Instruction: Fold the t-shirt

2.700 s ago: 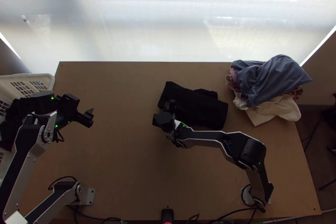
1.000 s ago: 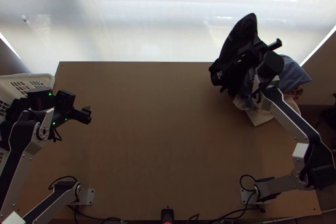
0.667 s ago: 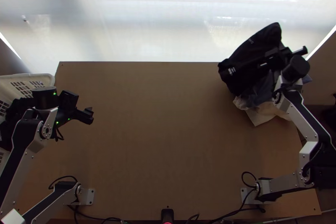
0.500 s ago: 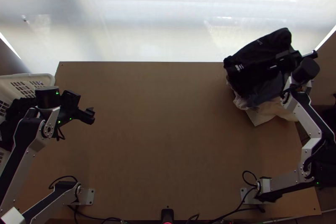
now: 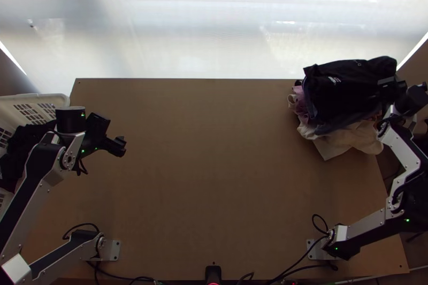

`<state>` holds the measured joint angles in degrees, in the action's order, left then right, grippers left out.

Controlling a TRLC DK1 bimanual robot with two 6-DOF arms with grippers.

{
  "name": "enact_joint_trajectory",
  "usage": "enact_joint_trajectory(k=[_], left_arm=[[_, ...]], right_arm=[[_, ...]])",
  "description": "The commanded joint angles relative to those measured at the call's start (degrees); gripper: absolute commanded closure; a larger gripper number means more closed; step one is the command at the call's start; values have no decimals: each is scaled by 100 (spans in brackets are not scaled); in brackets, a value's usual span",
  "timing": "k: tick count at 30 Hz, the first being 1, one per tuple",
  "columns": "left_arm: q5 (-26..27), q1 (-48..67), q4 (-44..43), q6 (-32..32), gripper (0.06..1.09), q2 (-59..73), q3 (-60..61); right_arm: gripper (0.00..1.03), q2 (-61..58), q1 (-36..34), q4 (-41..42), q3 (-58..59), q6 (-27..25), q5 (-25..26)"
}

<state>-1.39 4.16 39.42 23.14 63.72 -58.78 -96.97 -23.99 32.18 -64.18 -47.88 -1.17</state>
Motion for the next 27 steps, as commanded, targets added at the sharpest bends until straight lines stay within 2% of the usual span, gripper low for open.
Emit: enact_joint_trajectory(k=[1,9,14,16,17,19,23,24,27], left_arm=[[-63,129,22,33,10,105,-37],[-99,208,22,42,10,158,-45],[-160,216,22,68,10,149,-37],[-178,216,22,77,10,149,-37],[-186,216,22,77,10,149,-37],[-204,225,22,95,10,158,-37],[-222,225,22,130,10,158,-37],[-230,234,22,139,10,158,-45],[-239,243,22,156,10,158,-63]], right_arm=[[100,-103,-449,25,363,77,-76],[100,-288,-546,69,661,-2,-279],[83,-455,-422,69,609,-90,-296],[71,-446,-370,69,565,-81,-305],[59,-437,-343,60,556,-73,-305],[47,-384,-299,34,538,-81,-305],[7,-200,-238,-169,582,-143,-428],[5,-147,-238,-221,582,-143,-454],[5,64,-229,-344,635,-187,-525]])
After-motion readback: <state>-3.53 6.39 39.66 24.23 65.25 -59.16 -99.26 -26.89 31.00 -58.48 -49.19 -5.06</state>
